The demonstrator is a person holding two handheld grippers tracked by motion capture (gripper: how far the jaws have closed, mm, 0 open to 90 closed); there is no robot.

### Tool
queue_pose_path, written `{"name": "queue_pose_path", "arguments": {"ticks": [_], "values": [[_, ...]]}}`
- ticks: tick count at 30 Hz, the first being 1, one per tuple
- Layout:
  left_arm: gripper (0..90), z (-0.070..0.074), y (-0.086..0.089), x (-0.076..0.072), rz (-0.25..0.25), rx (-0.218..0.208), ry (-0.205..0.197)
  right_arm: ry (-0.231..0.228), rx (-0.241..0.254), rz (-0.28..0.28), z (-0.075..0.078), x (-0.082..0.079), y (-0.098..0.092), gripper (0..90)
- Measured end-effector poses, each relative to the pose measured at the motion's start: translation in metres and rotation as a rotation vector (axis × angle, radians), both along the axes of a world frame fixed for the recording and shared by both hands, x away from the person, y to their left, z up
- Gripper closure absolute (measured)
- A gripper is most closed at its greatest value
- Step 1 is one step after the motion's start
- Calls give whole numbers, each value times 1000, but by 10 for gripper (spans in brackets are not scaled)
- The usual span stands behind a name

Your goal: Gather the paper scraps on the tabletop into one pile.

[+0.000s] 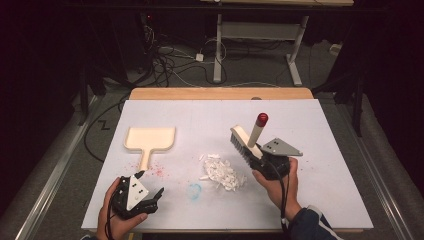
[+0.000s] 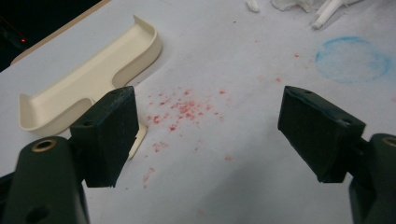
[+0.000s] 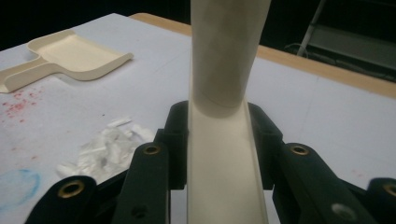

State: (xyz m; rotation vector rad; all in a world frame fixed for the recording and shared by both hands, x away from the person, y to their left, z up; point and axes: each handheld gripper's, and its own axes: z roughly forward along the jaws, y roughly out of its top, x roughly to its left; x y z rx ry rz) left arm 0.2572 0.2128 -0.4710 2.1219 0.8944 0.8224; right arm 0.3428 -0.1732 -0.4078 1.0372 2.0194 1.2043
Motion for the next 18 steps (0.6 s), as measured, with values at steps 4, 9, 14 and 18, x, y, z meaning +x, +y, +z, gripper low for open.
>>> {"name": "queue_pose_path", "arguments": {"ticks": [4,9,14,18], "values": [[193,0,0,1,5,4,3,-59,-56,9,3,19,-9,675],[193,-1,0,2,6,1,6,-121,-166,8,-7,56,-8,676],[194,-2,0,3,3,5,18,-60,-315,10,-32,88,3,677],[194,-3,0,2,-3,9,26,-60,-331,87,-37,89,16,674]]}}
